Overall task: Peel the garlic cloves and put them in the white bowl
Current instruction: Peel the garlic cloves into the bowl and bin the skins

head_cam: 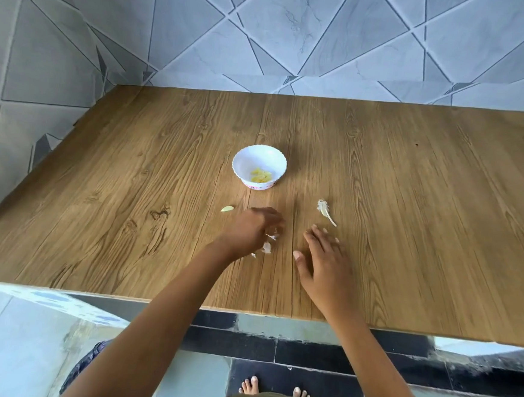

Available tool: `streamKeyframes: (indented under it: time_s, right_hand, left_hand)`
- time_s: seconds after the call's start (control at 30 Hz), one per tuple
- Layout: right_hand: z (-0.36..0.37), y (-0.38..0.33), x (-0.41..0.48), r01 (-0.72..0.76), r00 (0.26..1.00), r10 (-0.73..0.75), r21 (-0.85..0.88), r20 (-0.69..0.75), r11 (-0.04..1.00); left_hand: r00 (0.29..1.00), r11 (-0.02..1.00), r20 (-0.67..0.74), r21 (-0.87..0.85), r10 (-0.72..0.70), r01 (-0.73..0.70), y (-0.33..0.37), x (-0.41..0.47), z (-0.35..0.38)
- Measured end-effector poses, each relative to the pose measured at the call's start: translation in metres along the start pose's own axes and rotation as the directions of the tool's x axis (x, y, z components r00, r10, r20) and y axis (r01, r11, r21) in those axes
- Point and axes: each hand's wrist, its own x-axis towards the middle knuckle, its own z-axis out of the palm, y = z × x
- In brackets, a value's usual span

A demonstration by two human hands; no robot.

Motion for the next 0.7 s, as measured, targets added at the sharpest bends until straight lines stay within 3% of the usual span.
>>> streamKeyframes:
  time_s: [0.07,0.3,0.5,0.53,0.6,0.7]
  right_hand:
    - [0.000,0.000,-0.001,0.005,1.000,-0.005,0.007,-0.015,1.000]
    - [0.002,0.005,0.000,0.019,0.999,-0.014,0.129,-0.041,0.991]
    - [-0.010,-0.015,0.001,-0.006,0.995,0.061,0.551,-0.082,0.835]
    - [-0.013,-0.019,0.002,-0.038,0.994,0.095,0.643,-0.054,0.765]
    - [-0.021,-0.028,0.005,-0.200,0.974,0.200,0.830,0.109,0.520]
    - [-0.028,-0.036,0.011,-0.433,0.865,0.281,0.901,0.415,0.003]
  left_hand:
    - [0.993,0.999,0.107,0.008,0.045,-0.046,-0.001,0.000,0.003]
    - [0.985,0.993,0.130,0.002,0.116,-0.118,-0.009,-0.050,-0.013]
    - [0.995,0.989,0.072,0.130,0.068,-0.077,-0.004,-0.074,-0.007]
    - [0.997,0.985,0.046,0.162,0.058,-0.064,-0.003,-0.077,-0.002]
    - [1.000,0.973,0.010,0.231,0.000,-0.003,0.000,-0.080,0.006]
    - [0.996,0.967,-0.036,0.236,-0.086,0.092,0.012,-0.068,0.003]
